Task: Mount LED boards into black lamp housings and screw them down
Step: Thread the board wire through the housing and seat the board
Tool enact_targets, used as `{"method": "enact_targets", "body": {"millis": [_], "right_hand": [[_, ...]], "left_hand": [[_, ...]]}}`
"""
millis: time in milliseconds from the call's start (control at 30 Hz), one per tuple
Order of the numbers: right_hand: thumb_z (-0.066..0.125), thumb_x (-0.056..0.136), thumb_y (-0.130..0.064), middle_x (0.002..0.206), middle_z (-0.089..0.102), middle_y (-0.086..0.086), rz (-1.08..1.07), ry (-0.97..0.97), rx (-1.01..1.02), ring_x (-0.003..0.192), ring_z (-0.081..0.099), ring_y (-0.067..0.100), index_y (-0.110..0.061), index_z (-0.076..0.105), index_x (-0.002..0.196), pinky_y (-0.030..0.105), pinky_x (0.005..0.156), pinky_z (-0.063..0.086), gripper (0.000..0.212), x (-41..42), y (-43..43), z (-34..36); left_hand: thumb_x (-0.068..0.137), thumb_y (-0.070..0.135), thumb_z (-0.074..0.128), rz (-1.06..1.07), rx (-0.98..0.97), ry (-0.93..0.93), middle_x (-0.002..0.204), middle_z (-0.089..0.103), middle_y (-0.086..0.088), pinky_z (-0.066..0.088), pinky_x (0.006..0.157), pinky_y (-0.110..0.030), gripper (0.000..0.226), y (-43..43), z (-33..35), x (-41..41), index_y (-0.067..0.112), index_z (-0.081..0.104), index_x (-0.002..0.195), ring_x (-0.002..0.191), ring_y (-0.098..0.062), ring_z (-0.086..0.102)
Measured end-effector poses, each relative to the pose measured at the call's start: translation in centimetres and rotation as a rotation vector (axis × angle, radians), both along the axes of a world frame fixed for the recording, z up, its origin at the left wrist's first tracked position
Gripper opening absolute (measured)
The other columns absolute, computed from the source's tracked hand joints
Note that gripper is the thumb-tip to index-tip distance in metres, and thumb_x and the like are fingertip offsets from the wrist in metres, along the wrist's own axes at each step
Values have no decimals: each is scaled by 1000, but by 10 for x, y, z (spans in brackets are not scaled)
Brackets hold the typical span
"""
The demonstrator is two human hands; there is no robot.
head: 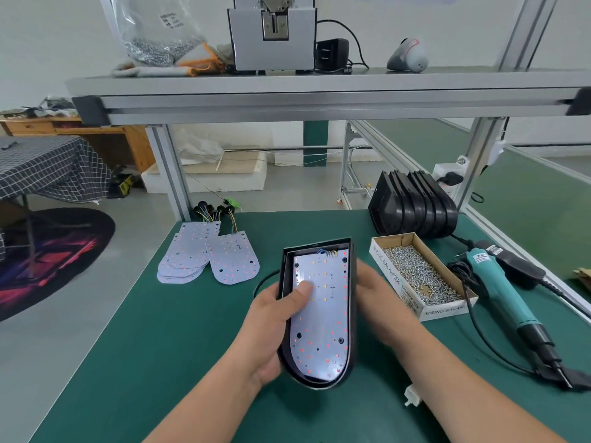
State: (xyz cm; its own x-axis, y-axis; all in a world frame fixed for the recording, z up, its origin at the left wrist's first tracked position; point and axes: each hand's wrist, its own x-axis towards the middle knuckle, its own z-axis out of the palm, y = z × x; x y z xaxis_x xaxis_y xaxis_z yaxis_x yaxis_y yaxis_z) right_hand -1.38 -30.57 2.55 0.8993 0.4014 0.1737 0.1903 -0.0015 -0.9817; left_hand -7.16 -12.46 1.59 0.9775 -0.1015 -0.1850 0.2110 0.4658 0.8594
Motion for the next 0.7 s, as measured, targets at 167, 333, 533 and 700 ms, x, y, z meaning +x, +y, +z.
{"method": "enact_targets", "body": {"millis": [167,333,533,700], "right_hand": [[63,99,3,100,79,-21,4,-93,-192,92,72,-9,-24,76,106,7,74,51,31,-5,3,3],[57,104,-2,104,80,-8,3,-65,-176,95,74,3,-16,74,110,16,79,54,23,-1,1,1],[59,104,-12,125,72,18,185,44,-21,108,69,25,-22,69,127,54,95,55,28,2,3,-2],[75,97,-21,122,59,41,196,13,-39,102,57,28,-17,70,124,69,95,47,28,9,1,-11]], "left_hand": [[94,32,75,-62,15,-35,131,72,-25,61,90,-49,39,1,0,-2,6,76,123,114,-41,74],[92,31,76,-98,-24,-14,119,76,-22,63,77,-42,37,-3,3,-4,4,78,118,98,-34,77],[91,35,72,-97,-37,-14,122,73,-28,62,72,-38,49,2,7,-3,-2,73,124,101,-35,75],[92,36,72,-86,-46,-43,111,75,-24,61,66,-35,49,5,7,-2,-2,74,122,83,-28,75]]}}
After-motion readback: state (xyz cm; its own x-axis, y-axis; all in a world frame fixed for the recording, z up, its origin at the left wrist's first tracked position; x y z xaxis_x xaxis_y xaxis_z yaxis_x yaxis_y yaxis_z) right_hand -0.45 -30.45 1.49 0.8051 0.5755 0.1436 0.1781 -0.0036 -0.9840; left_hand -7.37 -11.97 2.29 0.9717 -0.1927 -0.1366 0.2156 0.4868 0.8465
